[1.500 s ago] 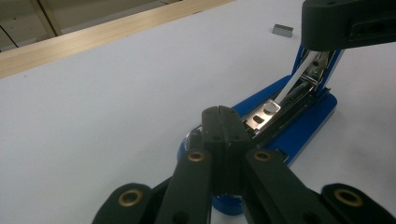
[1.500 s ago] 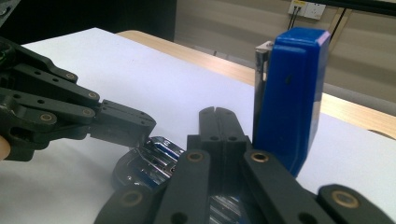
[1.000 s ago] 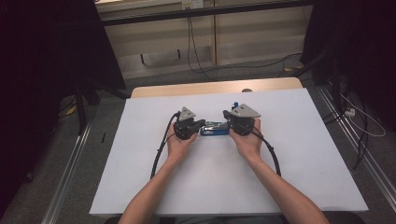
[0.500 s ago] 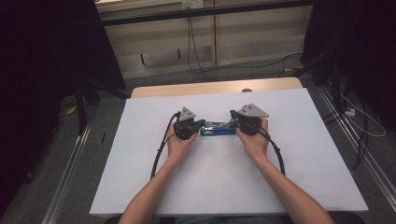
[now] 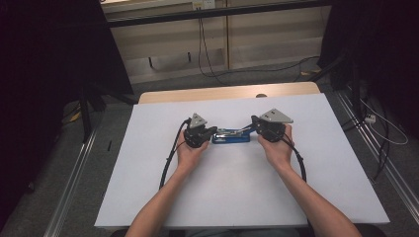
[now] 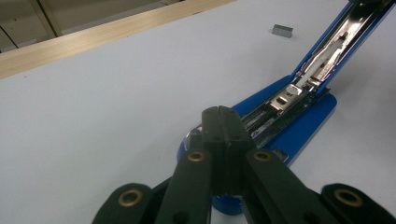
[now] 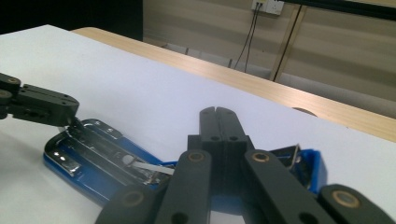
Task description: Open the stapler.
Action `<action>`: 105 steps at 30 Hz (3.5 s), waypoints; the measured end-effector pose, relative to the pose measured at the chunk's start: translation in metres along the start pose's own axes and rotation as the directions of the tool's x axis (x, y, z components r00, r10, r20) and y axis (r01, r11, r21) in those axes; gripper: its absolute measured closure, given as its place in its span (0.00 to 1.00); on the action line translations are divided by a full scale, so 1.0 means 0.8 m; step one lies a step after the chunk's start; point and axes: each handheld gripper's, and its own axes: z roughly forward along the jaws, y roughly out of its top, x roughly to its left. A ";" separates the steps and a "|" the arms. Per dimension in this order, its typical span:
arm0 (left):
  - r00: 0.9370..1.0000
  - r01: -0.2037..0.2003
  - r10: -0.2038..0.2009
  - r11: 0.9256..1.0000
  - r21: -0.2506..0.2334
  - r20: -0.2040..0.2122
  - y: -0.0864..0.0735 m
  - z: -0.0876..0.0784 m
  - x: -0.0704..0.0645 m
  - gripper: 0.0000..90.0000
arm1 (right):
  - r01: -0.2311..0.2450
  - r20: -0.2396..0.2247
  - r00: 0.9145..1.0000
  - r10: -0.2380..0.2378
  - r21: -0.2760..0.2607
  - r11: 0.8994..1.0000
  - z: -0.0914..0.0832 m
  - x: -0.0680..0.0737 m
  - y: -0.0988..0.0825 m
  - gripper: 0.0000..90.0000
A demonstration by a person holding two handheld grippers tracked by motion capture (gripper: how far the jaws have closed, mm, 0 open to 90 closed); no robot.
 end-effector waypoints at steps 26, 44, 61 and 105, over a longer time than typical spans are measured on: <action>1.000 0.003 -0.003 1.000 0.000 -0.003 0.000 0.000 0.000 1.00 | -0.003 -0.025 1.000 0.005 0.068 0.998 -0.012 -0.030 -0.027 1.00; 1.000 0.015 -0.015 1.000 -0.011 -0.002 0.000 -0.001 0.000 1.00 | -0.021 -0.050 0.998 0.025 0.086 0.996 -0.008 -0.035 -0.036 1.00; 0.998 0.057 -0.057 0.997 -0.049 0.006 0.010 -0.011 0.006 1.00 | -0.056 -0.100 0.993 0.061 0.058 0.997 -0.014 -0.041 -0.032 0.94; 0.991 0.089 -0.098 0.991 -0.095 -0.090 -0.032 -0.119 -0.004 0.06 | -0.098 -0.142 0.984 0.106 0.061 0.993 -0.040 -0.054 -0.026 0.14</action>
